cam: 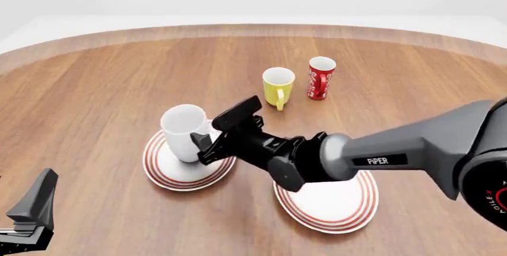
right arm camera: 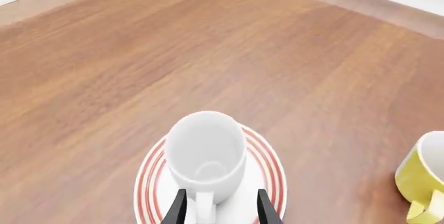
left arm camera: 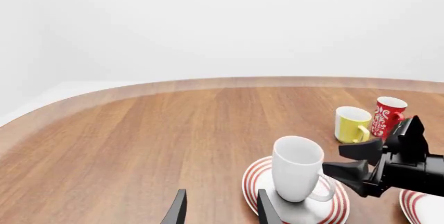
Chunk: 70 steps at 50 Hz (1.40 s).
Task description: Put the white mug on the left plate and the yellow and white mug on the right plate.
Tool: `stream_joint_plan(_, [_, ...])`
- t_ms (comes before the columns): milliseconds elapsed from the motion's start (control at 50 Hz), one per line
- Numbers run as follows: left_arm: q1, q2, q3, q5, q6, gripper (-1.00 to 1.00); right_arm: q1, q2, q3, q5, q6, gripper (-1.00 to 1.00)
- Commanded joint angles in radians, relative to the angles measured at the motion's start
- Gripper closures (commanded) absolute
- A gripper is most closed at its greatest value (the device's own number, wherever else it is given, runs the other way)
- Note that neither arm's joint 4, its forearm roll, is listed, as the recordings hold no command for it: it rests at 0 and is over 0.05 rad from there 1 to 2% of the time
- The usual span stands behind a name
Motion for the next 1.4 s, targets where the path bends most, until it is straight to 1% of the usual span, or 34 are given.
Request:
stream_joint_plan(20, [0.000, 0.000, 0.000, 0.000, 0.000, -1.00, 0.002, -0.095, 0.050, -0.004, 0.004, -1.00])
stream_joint_plan(220, [0.000, 0.000, 0.000, 0.000, 0.000, -1.00, -0.008, -0.207, 0.098, 0.000, 0.007, -1.00])
stream_joint_plan(360, [0.000, 0.000, 0.000, 0.000, 0.000, -1.00, -0.021, -0.257, 0.116, 0.003, 0.006, -1.00])
stream_joint_plan(520, [0.000, 0.000, 0.000, 0.000, 0.000, -1.00, -0.070, -0.347, 0.135, 0.014, -0.005, -1.00])
stream_joint_plan(760, [0.000, 0.000, 0.000, 0.000, 0.000, -1.00, -0.127, -0.418, 0.155, 0.011, -0.011, -1.00])
stream_joint_plan(780, [0.000, 0.000, 0.000, 0.000, 0.000, -1.00, -0.141, -0.428, 0.158, 0.005, -0.016, -1.00])
stream_joint_plan(860, [0.000, 0.000, 0.000, 0.000, 0.000, -1.00, -0.145, -0.430, 0.159, 0.005, -0.015, -1.00])
stream_joint_plan(880, [0.000, 0.000, 0.000, 0.000, 0.000, -1.00, -0.173, -0.441, 0.162, 0.000, -0.018, -1.00])
stream_joint_plan(920, [0.000, 0.000, 0.000, 0.000, 0.000, -1.00, -0.177, -0.443, 0.163, 0.000, -0.019, -1.00])
stream_joint_plan(940, [0.000, 0.000, 0.000, 0.000, 0.000, -1.00, -0.195, -0.449, 0.162, 0.000, -0.019, -1.00])
stream_joint_plan(980, [0.000, 0.000, 0.000, 0.000, 0.000, -1.00, -0.196, -0.449, 0.162, 0.000, -0.019, -1.00])
stream_joint_plan(1000, [0.000, 0.000, 0.000, 0.000, 0.000, -1.00, -0.216, -0.451, 0.160, 0.001, -0.018, -1.00])
stream_joint_plan(1100, [0.000, 0.000, 0.000, 0.000, 0.000, -1.00, -0.246, -0.447, 0.152, 0.003, -0.018, -1.00])
stream_joint_plan(1140, [0.000, 0.000, 0.000, 0.000, 0.000, -1.00, -0.246, -0.447, 0.152, 0.003, -0.018, -1.00])
stream_joint_plan(1160, [0.000, 0.000, 0.000, 0.000, 0.000, -1.00, -0.263, -0.445, 0.146, 0.004, -0.019, -1.00])
stream_joint_plan(1320, [0.000, 0.000, 0.000, 0.000, 0.000, -1.00, -0.311, -0.416, 0.125, 0.005, -0.022, -1.00])
stream_joint_plan(1400, [0.000, 0.000, 0.000, 0.000, 0.000, -1.00, -0.322, -0.405, 0.118, 0.005, -0.020, -1.00])
